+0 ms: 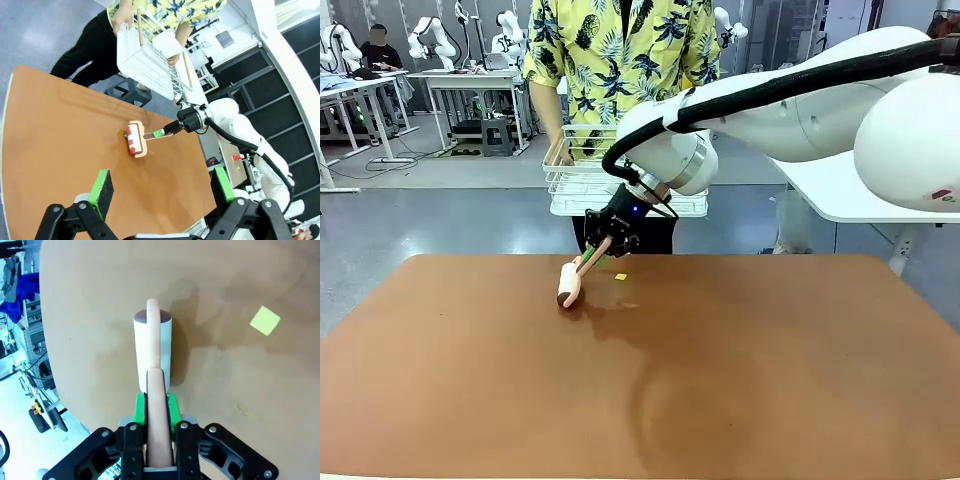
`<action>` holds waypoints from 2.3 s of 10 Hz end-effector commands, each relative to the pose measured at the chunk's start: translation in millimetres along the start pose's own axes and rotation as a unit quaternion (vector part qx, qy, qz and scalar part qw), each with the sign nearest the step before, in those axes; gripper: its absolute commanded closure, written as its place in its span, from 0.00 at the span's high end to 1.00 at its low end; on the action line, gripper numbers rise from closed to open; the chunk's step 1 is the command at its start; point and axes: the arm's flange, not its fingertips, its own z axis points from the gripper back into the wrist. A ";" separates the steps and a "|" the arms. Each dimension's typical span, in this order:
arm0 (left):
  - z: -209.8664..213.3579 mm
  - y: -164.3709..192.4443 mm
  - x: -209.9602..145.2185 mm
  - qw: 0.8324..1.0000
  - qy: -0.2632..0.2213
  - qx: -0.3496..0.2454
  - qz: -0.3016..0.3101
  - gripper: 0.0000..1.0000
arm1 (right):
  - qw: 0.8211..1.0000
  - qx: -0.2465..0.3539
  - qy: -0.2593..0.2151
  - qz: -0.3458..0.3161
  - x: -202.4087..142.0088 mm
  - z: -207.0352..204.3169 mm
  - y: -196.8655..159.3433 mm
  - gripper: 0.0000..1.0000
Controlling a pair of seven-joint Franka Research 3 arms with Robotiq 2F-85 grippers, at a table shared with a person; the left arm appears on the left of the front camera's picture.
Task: Clean the table.
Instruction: Clean the table with the Lint Roller when the human lifts the Dish drying rack.
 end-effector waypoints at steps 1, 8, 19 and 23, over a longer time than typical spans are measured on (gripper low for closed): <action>1.7 -0.1 0.6 1.000 -0.003 -0.003 0.000 1.00 | 0.999 -0.029 0.019 0.006 -18.6 39.4 5.5 0.21; 1.7 -0.1 0.6 1.000 -0.003 -0.003 0.000 1.00 | 0.990 -0.122 -0.021 -0.071 -71.3 211.4 -66.2 0.21; 1.7 -0.1 0.6 1.000 -0.003 -0.003 0.000 1.00 | 0.989 -0.047 -0.068 -0.125 -27.1 229.3 -189.6 0.21; 1.7 -0.1 0.6 1.000 -0.003 -0.003 0.000 1.00 | 0.990 -0.036 -0.058 -0.121 -34.8 228.5 -202.3 0.21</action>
